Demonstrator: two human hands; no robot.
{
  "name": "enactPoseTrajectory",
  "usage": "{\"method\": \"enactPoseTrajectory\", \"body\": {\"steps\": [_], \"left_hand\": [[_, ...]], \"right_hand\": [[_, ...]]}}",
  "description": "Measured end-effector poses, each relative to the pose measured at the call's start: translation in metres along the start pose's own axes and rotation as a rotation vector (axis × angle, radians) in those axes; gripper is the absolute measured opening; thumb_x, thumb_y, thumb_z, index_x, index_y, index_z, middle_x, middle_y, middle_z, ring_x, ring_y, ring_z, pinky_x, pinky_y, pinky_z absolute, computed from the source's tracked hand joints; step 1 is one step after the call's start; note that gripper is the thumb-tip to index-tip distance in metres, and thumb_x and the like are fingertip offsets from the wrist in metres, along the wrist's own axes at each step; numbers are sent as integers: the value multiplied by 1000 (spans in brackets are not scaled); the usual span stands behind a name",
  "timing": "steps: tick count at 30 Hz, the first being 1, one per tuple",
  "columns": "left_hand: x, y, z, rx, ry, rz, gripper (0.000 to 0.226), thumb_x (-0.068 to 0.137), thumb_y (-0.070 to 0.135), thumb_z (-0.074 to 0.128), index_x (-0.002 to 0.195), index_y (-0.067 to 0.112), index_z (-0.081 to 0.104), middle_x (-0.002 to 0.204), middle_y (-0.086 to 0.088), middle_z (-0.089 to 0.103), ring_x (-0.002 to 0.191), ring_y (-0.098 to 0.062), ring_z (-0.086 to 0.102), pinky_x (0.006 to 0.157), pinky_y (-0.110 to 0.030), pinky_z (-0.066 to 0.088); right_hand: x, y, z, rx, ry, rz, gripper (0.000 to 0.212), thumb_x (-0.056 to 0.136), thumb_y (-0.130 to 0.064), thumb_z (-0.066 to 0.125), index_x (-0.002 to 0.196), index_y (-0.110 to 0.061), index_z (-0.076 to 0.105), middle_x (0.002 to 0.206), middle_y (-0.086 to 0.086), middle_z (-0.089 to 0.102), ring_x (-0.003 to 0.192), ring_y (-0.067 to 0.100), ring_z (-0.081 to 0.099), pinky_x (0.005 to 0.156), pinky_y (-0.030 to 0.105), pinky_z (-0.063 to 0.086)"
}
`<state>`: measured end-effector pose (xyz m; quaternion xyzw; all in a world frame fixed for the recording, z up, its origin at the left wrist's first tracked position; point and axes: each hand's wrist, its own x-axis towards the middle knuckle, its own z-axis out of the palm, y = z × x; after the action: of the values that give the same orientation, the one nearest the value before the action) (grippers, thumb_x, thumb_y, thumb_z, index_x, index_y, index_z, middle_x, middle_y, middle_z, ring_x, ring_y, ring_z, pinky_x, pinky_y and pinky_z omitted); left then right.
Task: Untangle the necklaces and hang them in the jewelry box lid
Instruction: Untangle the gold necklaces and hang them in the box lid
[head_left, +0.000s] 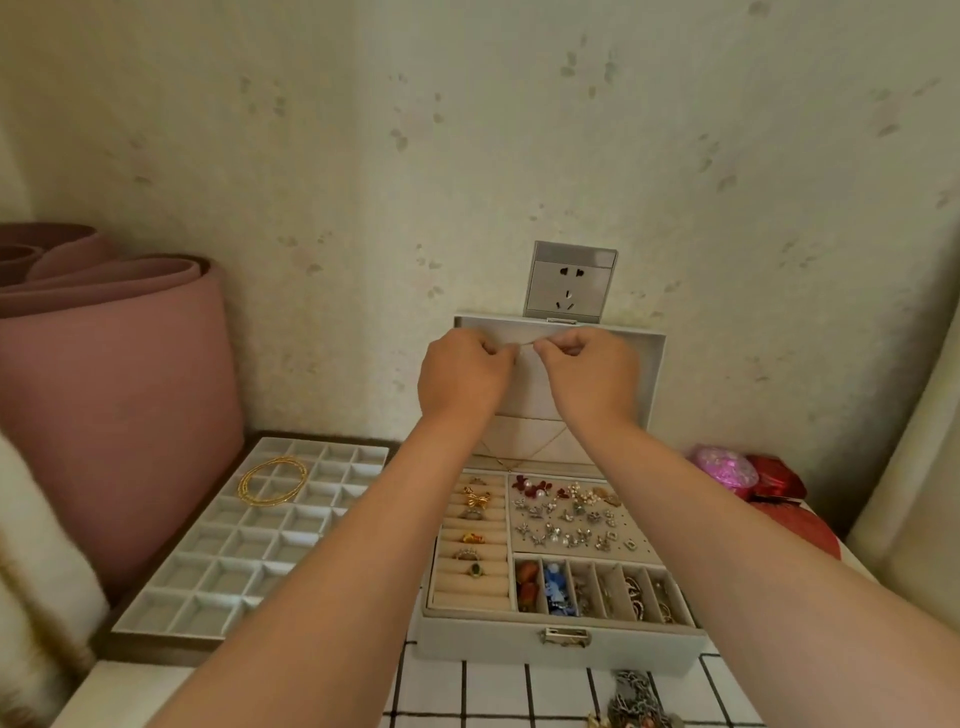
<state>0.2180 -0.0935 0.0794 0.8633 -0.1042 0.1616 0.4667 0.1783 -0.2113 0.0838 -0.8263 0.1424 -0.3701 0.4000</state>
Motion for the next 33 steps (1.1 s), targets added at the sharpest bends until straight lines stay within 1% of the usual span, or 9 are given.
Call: {"method": "enactPoseTrajectory", "body": {"steps": [6,11,14,17,21,25,29,31,33], "left_hand": [[1,-4,4,53,1,-56,40,89,37,64,56,20,49,58,4,52,55,-11,49,46,-24,27],[-2,-8,4,113,-102,-67,38,90,37,62,58,18,53,59,1,57,64,-21,63,47,-24,37],[-4,-9,1,58,-245,-82,31,89,31,61,64,13,60,62,-4,63,63,-26,68,59,-34,57],[-3,-4,-6,-187,-374,-132,26,89,19,62,72,2,70,66,-12,67,59,-25,64,71,-40,59],[-8,4,-17,-201,-486,-92,26,91,12,59,86,-12,69,73,-16,63,64,-20,57,73,-38,55],[-8,4,-22,-124,-507,-37,22,90,12,59,90,-5,72,72,-5,63,72,-15,57,84,-41,54],[-8,5,-26,-81,-516,-55,18,91,7,57,93,8,75,74,3,63,69,-8,55,64,-22,46],[-10,4,-26,-28,-570,-75,21,91,1,54,91,15,70,81,-5,67,71,-13,57,58,-21,42],[-12,2,-24,8,-631,-93,22,92,2,53,100,14,68,95,-17,71,73,-18,59,54,-22,41]], "right_hand": [[0,11,11,-14,10,55,19,83,-30,77,68,-21,71,66,-16,64,65,-2,58,56,10,36],[-8,18,13,-10,-44,108,25,84,-30,76,63,-23,66,68,-13,64,68,3,59,59,17,39],[-13,22,11,-23,-177,155,36,89,-31,68,59,-12,66,66,1,69,65,14,61,60,24,42],[-17,21,8,-2,-385,244,26,90,-21,56,83,0,72,84,19,73,60,22,56,54,30,44],[-27,16,2,180,-736,443,21,91,-23,60,108,-13,68,96,5,75,72,18,60,53,26,41],[-32,18,3,219,-834,411,19,95,-27,62,111,-19,67,98,0,76,86,15,65,65,26,43],[-32,14,-2,110,-880,376,18,100,-23,54,106,-13,67,84,-1,73,80,13,63,62,24,47],[-27,13,-5,50,-869,314,18,99,-20,56,103,-6,68,88,8,74,83,16,66,76,28,57],[-19,12,-10,-32,-838,229,17,98,-18,57,93,-7,70,95,14,75,85,18,66,88,34,53]]}}
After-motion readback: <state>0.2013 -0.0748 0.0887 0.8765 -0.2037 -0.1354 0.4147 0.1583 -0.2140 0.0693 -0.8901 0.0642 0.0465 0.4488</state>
